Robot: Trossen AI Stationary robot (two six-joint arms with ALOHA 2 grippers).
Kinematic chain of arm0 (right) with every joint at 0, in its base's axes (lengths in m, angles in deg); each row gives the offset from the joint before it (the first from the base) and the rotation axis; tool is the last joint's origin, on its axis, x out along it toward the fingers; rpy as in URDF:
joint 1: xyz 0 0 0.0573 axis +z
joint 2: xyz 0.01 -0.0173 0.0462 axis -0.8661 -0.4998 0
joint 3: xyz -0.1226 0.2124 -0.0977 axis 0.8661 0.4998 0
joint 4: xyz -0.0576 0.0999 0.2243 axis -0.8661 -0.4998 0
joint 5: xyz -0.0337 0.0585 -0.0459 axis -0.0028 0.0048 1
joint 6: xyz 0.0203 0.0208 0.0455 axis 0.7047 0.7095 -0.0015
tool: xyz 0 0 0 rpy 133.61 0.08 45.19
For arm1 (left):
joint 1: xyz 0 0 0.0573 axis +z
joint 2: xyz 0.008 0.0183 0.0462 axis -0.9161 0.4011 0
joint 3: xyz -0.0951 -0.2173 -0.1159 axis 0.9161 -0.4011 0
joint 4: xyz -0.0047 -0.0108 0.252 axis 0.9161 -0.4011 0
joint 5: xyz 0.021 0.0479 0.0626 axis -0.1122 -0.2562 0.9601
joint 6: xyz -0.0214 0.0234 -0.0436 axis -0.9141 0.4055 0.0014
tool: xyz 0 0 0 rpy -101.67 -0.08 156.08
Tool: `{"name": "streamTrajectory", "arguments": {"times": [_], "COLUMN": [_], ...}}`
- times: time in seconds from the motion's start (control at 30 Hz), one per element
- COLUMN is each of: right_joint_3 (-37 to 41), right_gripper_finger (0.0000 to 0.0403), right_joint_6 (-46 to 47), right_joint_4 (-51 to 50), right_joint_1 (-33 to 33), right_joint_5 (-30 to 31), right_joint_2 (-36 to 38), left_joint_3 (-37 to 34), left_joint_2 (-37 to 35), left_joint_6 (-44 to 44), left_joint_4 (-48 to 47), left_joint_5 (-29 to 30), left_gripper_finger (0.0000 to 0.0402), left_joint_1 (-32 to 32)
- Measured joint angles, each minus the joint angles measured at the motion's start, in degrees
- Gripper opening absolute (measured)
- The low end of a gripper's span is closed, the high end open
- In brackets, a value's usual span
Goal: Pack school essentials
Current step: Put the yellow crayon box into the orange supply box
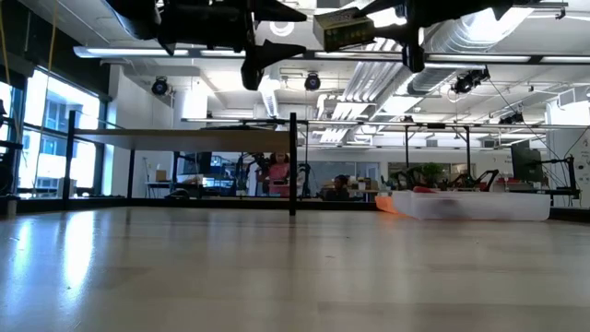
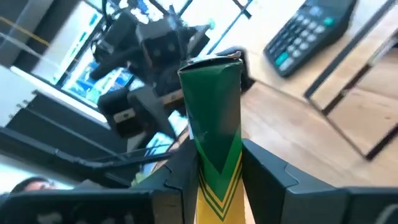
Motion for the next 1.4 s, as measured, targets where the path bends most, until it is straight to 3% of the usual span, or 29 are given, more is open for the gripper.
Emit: {"name": "streamTrajectory", "arguments": {"times": [0.33,1.07,1.4], "right_joint_3": [0.0,-0.02,-0.02], "right_gripper_finger": [0.01,0.01,0.01], "right_joint_6": [-1.36,-14.43,-10.34], "right_joint_4": [-4.46,-34.19,-46.14], "right_joint_1": [-1.88,-21.14,-32.1], "right_joint_5": [1.21,3.31,2.79], "right_joint_2": [1.91,16.47,17.56], "left_joint_3": [0.0,0.0,0.0], "left_joint_2": [0.0,0.0,0.0], "left_joint_6": [0.21,4.27,5.23], "left_joint_4": [-0.39,-2.99,-3.02], "left_joint_5": [-0.43,0.61,3.55], "left_gripper_finger": [0.0218,0.0218,0.0218], "left_joint_1": [0.42,0.35,0.35]}}
